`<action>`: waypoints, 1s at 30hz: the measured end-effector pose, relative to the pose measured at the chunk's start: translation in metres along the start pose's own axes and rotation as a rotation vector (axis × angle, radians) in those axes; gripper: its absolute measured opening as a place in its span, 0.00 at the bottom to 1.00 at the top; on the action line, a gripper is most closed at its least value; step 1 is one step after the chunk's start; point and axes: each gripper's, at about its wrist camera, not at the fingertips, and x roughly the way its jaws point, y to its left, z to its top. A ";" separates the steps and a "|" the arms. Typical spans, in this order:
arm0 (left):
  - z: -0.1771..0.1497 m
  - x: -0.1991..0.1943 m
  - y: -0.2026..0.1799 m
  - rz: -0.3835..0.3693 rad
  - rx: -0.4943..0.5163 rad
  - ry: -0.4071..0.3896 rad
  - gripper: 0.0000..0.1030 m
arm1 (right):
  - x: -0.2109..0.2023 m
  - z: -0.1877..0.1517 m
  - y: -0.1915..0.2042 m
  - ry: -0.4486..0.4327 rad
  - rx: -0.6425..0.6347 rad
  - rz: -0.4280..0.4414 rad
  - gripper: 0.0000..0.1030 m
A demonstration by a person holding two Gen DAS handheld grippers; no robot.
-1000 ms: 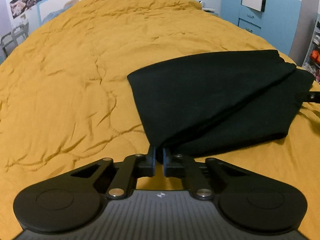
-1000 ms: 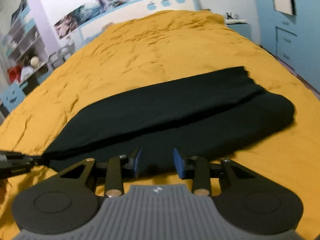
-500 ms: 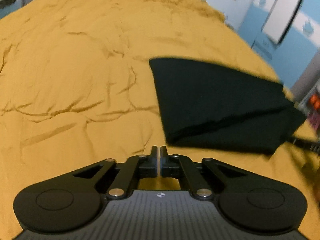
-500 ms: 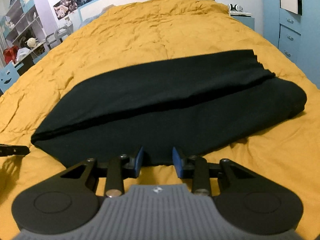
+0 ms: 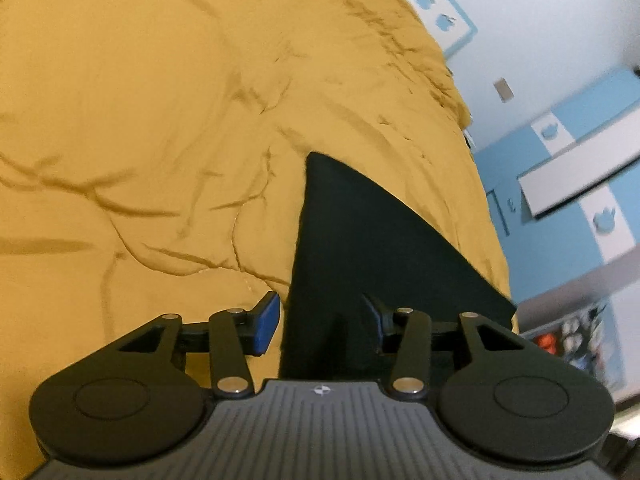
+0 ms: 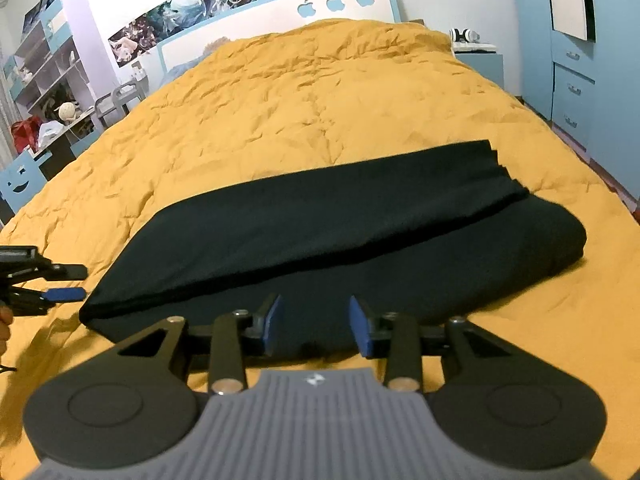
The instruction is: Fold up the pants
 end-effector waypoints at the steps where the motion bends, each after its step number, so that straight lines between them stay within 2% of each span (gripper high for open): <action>1: 0.001 0.005 0.004 -0.012 -0.022 0.010 0.51 | 0.000 0.000 -0.002 -0.001 0.000 0.001 0.35; 7: 0.003 0.027 0.015 -0.057 -0.077 0.036 0.51 | 0.000 0.003 -0.032 0.007 0.048 -0.016 0.40; 10: 0.002 0.033 0.018 -0.077 -0.084 0.038 0.51 | -0.008 0.003 -0.066 -0.007 0.164 -0.029 0.50; 13: 0.003 0.040 0.020 -0.113 -0.100 0.040 0.49 | -0.020 0.001 -0.101 -0.039 0.299 -0.052 0.51; 16: 0.005 0.046 0.020 -0.125 -0.110 0.033 0.35 | -0.027 -0.006 -0.137 -0.064 0.450 -0.072 0.51; 18: 0.007 0.047 0.020 -0.133 -0.115 0.027 0.17 | -0.029 -0.008 -0.146 -0.077 0.484 -0.085 0.51; 21: 0.009 0.041 0.013 -0.141 -0.097 0.006 0.12 | -0.030 -0.005 -0.143 -0.082 0.457 -0.076 0.50; 23: 0.011 0.034 0.002 -0.135 -0.071 -0.012 0.11 | -0.027 0.003 -0.132 -0.071 0.393 -0.062 0.49; 26: 0.018 0.021 -0.029 -0.108 -0.016 -0.033 0.10 | -0.021 0.014 -0.115 -0.045 0.296 -0.064 0.49; 30: 0.027 0.010 -0.082 -0.057 0.058 -0.038 0.10 | -0.016 0.024 -0.101 -0.027 0.239 -0.041 0.48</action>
